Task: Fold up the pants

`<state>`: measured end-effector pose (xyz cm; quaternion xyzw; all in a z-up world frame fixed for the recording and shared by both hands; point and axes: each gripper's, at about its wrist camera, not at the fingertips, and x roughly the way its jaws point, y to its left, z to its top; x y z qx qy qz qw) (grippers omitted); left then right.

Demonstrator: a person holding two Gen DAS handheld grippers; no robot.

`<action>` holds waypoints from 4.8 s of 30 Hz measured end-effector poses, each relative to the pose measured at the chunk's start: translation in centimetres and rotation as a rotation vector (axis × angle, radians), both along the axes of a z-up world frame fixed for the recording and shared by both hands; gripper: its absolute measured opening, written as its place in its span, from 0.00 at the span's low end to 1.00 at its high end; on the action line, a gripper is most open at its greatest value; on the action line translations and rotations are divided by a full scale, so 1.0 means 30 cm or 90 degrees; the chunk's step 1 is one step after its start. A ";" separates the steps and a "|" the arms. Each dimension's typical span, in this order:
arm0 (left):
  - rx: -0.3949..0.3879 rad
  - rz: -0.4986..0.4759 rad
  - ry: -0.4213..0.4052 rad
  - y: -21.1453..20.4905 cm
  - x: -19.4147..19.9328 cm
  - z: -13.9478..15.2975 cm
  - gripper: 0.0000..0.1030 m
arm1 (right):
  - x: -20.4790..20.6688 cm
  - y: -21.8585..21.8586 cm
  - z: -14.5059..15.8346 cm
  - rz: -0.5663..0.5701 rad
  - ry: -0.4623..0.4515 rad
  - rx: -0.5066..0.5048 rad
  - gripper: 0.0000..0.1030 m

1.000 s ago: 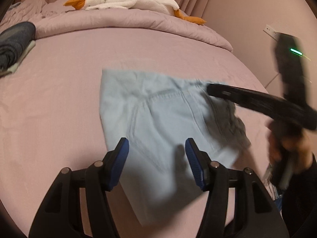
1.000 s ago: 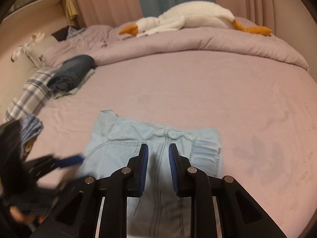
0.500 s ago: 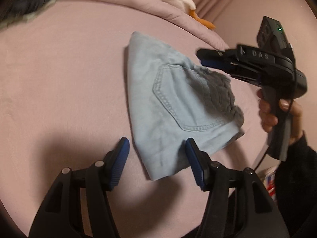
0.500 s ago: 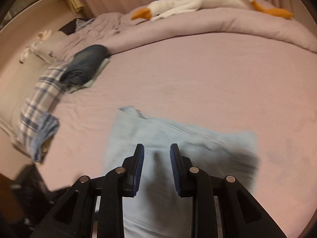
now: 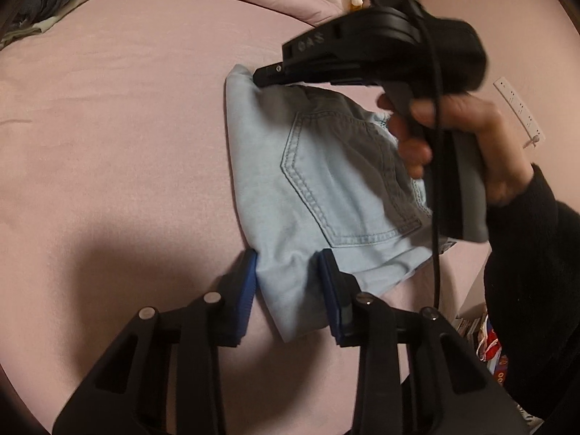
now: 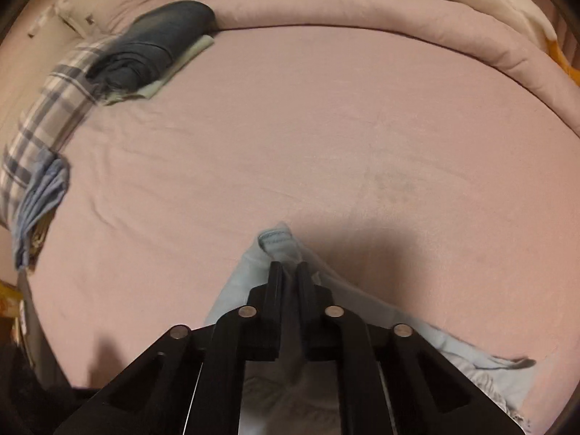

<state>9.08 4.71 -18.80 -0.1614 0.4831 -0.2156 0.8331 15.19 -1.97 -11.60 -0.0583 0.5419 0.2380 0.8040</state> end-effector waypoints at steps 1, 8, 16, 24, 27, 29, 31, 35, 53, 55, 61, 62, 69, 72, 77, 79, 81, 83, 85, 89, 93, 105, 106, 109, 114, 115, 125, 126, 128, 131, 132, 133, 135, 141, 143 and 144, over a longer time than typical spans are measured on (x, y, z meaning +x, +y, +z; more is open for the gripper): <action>0.004 0.000 -0.001 -0.005 0.000 0.003 0.33 | 0.006 -0.001 0.000 -0.010 0.001 0.002 0.00; 0.033 0.007 -0.017 -0.042 -0.017 0.030 0.35 | -0.031 -0.068 0.038 -0.050 -0.047 0.044 0.00; 0.008 0.070 -0.080 0.007 -0.116 0.128 0.69 | -0.255 -0.272 0.205 -0.101 -0.115 0.133 0.10; 0.012 0.067 -0.095 0.009 -0.066 0.158 0.71 | -0.406 -0.504 0.190 -0.183 -0.117 0.176 0.43; 0.021 0.057 -0.095 -0.012 -0.036 0.139 0.71 | -0.435 -0.544 0.188 -0.196 -0.114 0.179 0.43; 0.055 0.040 -0.110 -0.073 -0.009 0.122 0.71 | -0.478 -0.564 0.166 -0.194 -0.110 0.166 0.43; 0.088 0.022 -0.118 -0.113 0.028 0.090 0.71 | -0.496 -0.565 0.138 -0.189 -0.112 0.136 0.43; 0.136 -0.008 -0.094 -0.151 0.091 0.013 0.74 | -0.498 -0.561 0.086 -0.186 -0.112 0.122 0.43; -0.142 0.048 0.045 0.144 0.101 0.016 0.78 | -0.459 -0.857 -0.008 -0.365 0.057 0.398 0.64; -0.155 0.050 0.059 0.138 0.109 0.015 0.78 | -0.439 -0.848 -0.018 -0.360 0.069 0.393 0.64; -0.135 0.021 0.051 0.086 0.143 0.029 0.78 | -0.416 -0.809 -0.022 -0.331 0.082 0.365 0.65; -0.135 0.018 0.049 0.076 0.155 0.027 0.78 | -0.412 -0.806 -0.023 -0.325 0.082 0.363 0.65; -0.121 -0.005 0.033 0.030 0.187 0.014 0.81 | -0.358 -0.752 -0.040 -0.271 0.088 0.367 0.67; -0.122 -0.007 0.030 0.027 0.193 0.011 0.81 | -0.347 -0.748 -0.043 -0.258 0.085 0.370 0.67; -0.119 -0.007 0.027 0.007 0.208 0.010 0.81 | -0.343 -0.755 -0.049 -0.251 0.085 0.382 0.67; -0.117 -0.009 0.026 -0.003 0.214 0.011 0.82 | -0.342 -0.756 -0.050 -0.248 0.084 0.384 0.67; -0.119 -0.012 0.026 -0.007 0.217 0.011 0.85 | -0.339 -0.757 -0.053 -0.246 0.083 0.387 0.67; -0.114 -0.014 0.023 -0.017 0.220 0.013 0.87 | -0.334 -0.753 -0.053 -0.241 0.082 0.389 0.67; -0.109 -0.017 0.018 -0.022 0.220 0.014 0.87 | -0.325 -0.744 -0.052 -0.238 0.082 0.390 0.67; -0.105 -0.019 0.014 -0.031 0.224 0.012 0.87 | -0.309 -0.729 -0.048 -0.231 0.077 0.387 0.67; -0.102 -0.022 0.011 -0.038 0.231 0.012 0.87 | -0.301 -0.723 -0.048 -0.226 0.074 0.388 0.67; -0.019 -0.017 -0.020 -0.083 0.206 0.024 0.77 | -0.312 -0.702 -0.039 -0.223 0.055 0.367 0.67; 0.010 -0.016 -0.026 -0.093 0.200 0.027 0.73 | -0.317 -0.690 -0.030 -0.223 0.045 0.350 0.67; 0.043 -0.014 -0.034 -0.100 0.191 0.029 0.67 | -0.335 -0.643 -0.004 -0.219 0.009 0.284 0.63; 0.073 -0.003 -0.041 -0.100 0.183 0.035 0.55 | -0.356 -0.595 0.037 -0.216 -0.034 0.223 0.57; 0.082 -0.003 -0.045 -0.103 0.180 0.038 0.52 | -0.361 -0.584 0.047 -0.214 -0.045 0.205 0.56; 0.099 0.015 -0.077 -0.105 0.147 0.093 0.34 | -0.409 -0.480 0.142 -0.189 -0.145 0.101 0.49; 0.097 0.015 -0.080 -0.105 0.144 0.099 0.34 | -0.413 -0.474 0.149 -0.186 -0.151 0.099 0.48; 0.091 0.016 -0.085 -0.102 0.136 0.111 0.32 | -0.419 -0.460 0.164 -0.183 -0.163 0.097 0.47; 0.081 0.019 -0.088 -0.099 0.129 0.123 0.32 | -0.431 -0.440 0.181 -0.172 -0.176 0.099 0.46; 0.079 0.020 -0.089 -0.096 0.126 0.125 0.31 | -0.434 -0.430 0.185 -0.168 -0.179 0.101 0.46; 0.078 0.021 -0.090 -0.094 0.119 0.126 0.31 | -0.439 -0.421 0.190 -0.164 -0.181 0.101 0.45; 0.076 0.026 -0.089 -0.092 0.118 0.126 0.31 | -0.447 -0.406 0.195 -0.158 -0.188 0.095 0.44; 0.056 0.036 -0.083 -0.087 0.110 0.128 0.30 | -0.443 -0.392 0.193 -0.162 -0.185 0.092 0.43; 0.050 0.038 -0.086 -0.084 0.106 0.136 0.30 | -0.443 -0.396 0.198 -0.164 -0.184 0.098 0.43; 0.047 0.039 -0.088 -0.081 0.104 0.141 0.30 | -0.444 -0.396 0.201 -0.164 -0.185 0.101 0.43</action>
